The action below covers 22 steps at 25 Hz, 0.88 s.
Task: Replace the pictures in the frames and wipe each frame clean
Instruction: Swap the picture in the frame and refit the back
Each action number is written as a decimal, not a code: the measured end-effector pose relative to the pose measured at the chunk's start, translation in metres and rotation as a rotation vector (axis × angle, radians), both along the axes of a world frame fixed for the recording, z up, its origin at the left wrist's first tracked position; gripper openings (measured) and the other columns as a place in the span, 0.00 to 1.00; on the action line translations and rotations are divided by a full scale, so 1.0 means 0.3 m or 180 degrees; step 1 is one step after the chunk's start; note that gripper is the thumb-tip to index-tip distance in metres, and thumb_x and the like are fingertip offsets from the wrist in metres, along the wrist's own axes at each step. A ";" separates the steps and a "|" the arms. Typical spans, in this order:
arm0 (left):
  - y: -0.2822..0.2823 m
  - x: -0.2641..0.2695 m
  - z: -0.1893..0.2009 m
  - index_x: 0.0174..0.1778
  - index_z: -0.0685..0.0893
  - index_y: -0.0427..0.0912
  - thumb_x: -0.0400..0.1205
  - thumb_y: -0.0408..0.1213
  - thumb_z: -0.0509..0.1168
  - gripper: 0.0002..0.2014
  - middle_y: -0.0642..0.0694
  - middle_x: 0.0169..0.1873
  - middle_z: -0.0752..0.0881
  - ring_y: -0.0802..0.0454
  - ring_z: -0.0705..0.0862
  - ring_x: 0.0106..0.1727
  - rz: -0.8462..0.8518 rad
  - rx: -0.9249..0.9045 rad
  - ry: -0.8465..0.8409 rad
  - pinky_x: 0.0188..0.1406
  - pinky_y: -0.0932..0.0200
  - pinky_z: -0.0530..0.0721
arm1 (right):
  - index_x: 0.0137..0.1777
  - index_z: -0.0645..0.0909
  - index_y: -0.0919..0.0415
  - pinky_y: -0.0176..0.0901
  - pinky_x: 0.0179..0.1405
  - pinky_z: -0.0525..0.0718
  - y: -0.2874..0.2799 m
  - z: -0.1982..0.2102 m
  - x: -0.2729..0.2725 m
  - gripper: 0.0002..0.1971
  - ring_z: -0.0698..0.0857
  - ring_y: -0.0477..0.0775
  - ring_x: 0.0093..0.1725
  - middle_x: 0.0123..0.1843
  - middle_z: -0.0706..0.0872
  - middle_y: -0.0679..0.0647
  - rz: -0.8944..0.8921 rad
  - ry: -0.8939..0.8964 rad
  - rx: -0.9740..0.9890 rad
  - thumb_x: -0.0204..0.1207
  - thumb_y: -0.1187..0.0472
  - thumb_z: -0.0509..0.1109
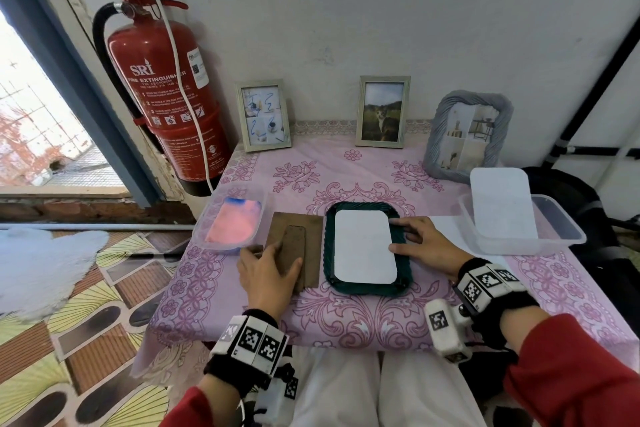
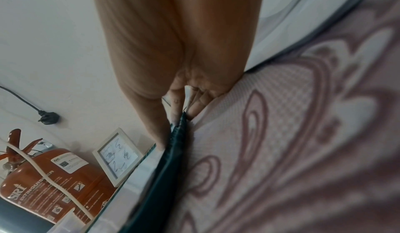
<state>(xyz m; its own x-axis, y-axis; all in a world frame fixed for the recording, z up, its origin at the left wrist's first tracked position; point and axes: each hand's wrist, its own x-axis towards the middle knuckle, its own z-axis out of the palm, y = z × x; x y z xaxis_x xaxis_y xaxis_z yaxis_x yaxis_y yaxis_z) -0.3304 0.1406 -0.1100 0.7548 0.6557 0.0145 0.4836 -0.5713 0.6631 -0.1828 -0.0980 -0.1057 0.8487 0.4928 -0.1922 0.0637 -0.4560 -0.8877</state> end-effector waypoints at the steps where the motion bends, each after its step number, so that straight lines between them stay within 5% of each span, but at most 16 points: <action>1: -0.006 -0.001 0.006 0.70 0.76 0.47 0.77 0.49 0.69 0.26 0.40 0.66 0.68 0.41 0.66 0.70 -0.0027 0.0132 0.0121 0.71 0.49 0.61 | 0.74 0.71 0.58 0.37 0.73 0.66 0.000 0.000 -0.001 0.28 0.69 0.57 0.75 0.72 0.63 0.59 -0.0006 0.0005 -0.0004 0.73 0.66 0.73; 7: -0.042 0.026 0.041 0.65 0.79 0.50 0.78 0.41 0.68 0.19 0.44 0.64 0.73 0.46 0.69 0.69 -0.0346 0.0136 -0.0036 0.67 0.49 0.61 | 0.74 0.71 0.59 0.38 0.74 0.66 0.001 0.004 -0.003 0.28 0.69 0.58 0.75 0.72 0.63 0.60 -0.0013 0.0014 0.0012 0.74 0.66 0.73; 13: -0.104 0.131 0.079 0.52 0.85 0.51 0.78 0.48 0.66 0.10 0.48 0.50 0.76 0.47 0.71 0.64 -0.0813 0.0160 0.0231 0.63 0.51 0.60 | 0.74 0.71 0.59 0.37 0.72 0.67 0.000 0.000 -0.002 0.28 0.69 0.58 0.75 0.73 0.63 0.59 -0.0038 0.0038 0.0050 0.73 0.66 0.73; 19: -0.112 0.156 0.078 0.57 0.85 0.54 0.80 0.33 0.57 0.17 0.45 0.62 0.76 0.44 0.70 0.69 -0.0800 0.0177 0.0574 0.71 0.44 0.58 | 0.73 0.72 0.59 0.35 0.72 0.67 -0.004 -0.008 0.005 0.27 0.71 0.56 0.74 0.72 0.64 0.59 -0.0048 0.0023 0.0072 0.74 0.66 0.73; 22: -0.090 0.147 0.070 0.54 0.87 0.57 0.79 0.33 0.57 0.18 0.46 0.61 0.79 0.45 0.71 0.69 -0.0851 -0.0018 0.0565 0.71 0.44 0.57 | 0.72 0.73 0.59 0.35 0.70 0.67 -0.004 -0.010 0.007 0.26 0.71 0.57 0.73 0.72 0.65 0.60 -0.0115 0.0087 0.0101 0.74 0.68 0.72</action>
